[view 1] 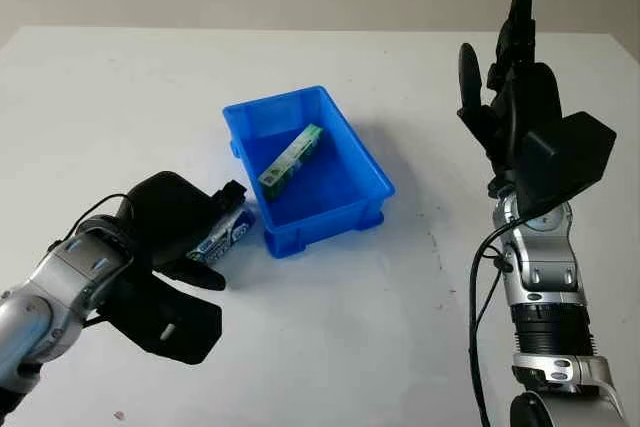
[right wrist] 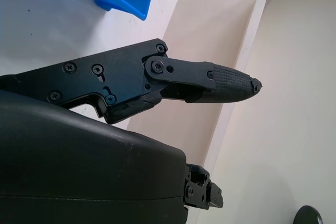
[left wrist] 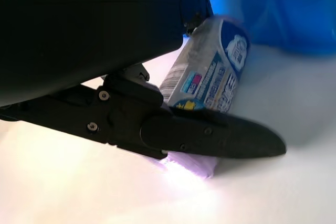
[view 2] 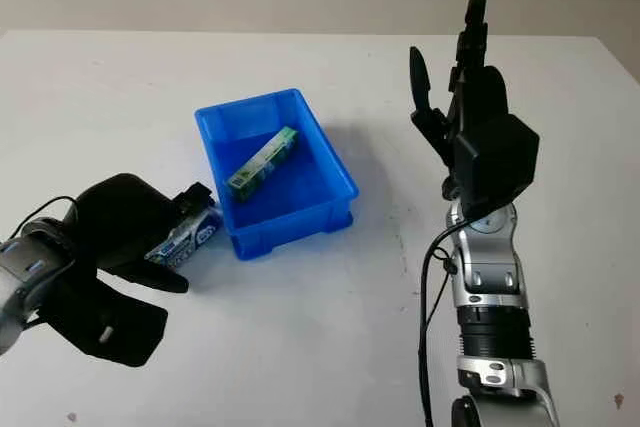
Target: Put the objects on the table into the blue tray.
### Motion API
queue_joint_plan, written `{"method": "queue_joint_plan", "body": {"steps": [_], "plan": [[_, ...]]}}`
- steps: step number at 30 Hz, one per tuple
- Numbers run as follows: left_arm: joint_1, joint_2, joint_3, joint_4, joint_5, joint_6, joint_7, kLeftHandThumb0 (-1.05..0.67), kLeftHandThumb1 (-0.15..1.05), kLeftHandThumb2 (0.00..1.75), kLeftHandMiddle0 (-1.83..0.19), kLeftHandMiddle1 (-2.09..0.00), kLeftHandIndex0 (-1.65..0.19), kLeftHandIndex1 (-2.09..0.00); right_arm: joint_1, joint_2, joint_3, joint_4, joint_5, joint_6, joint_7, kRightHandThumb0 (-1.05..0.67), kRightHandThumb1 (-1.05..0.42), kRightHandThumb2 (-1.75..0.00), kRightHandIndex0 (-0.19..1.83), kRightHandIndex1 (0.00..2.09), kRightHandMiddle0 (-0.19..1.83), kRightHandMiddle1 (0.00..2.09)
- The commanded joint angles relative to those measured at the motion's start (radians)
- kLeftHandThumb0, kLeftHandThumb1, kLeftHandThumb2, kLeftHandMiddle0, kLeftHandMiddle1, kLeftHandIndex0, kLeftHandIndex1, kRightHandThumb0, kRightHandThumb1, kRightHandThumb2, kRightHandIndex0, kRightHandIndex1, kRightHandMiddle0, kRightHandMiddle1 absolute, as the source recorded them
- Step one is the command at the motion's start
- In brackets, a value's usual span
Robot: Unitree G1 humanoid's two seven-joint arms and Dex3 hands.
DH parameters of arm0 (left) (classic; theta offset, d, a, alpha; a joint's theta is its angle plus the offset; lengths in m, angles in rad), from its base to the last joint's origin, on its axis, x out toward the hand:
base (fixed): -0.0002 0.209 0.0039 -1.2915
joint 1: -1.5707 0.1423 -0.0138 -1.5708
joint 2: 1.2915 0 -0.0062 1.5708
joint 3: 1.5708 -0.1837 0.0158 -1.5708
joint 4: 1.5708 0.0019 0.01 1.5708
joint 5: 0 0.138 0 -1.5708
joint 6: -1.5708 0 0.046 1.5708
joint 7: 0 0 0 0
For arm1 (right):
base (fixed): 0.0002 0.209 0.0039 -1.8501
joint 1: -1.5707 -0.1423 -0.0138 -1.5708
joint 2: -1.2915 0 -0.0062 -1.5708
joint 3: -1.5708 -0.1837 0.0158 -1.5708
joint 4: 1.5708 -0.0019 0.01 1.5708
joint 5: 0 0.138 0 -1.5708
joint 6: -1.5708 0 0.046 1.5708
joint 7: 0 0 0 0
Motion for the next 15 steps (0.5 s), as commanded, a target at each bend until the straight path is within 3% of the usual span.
{"method": "queue_joint_plan", "body": {"steps": [1,5,8,11,15], "plan": [[-0.026,-0.012,0.029,0.025,-0.021,0.003,0.007,-0.08,1.05,0.31,-0.94,-2.09,0.18,-2.05,-0.002,-0.015,-0.009,0.001,0.002,-0.013,0.004,-0.67,-1.05,-0.5,-0.19,0.0,-0.19,0.0],[-0.075,-0.033,0.072,0.075,-0.052,-0.005,0.088,-0.06,1.05,0.31,-0.62,-2.09,0.15,-2.09,-0.003,-0.018,-0.01,0.001,0.005,-0.005,0.009,-0.68,-1.05,-0.49,-0.19,0.0,-0.19,0.0],[-0.113,-0.037,0.086,0.108,-0.062,-0.006,0.115,-0.12,1.05,0.25,-0.55,-2.09,0.08,-2.09,-0.005,-0.02,-0.011,0.006,0.006,-0.009,0.013,-0.68,-1.05,-0.49,-0.19,0.0,-0.19,0.0],[-0.14,-0.042,0.093,0.134,-0.064,-0.012,0.149,-0.1,1.05,0.3,-0.32,-2.09,0.11,-2.09,-0.007,-0.019,-0.012,0.006,0.008,-0.006,0.016,-0.68,-1.05,-0.49,-0.19,0.0,-0.19,0.0],[-0.163,-0.048,0.108,0.151,-0.088,-0.022,0.181,-0.07,1.05,0.28,-0.23,-2.09,0.15,-2.09,-0.009,-0.023,-0.013,0.009,0.009,-0.007,0.024,-0.68,-1.05,-0.49,-0.19,0.0,-0.19,0.0]]}}
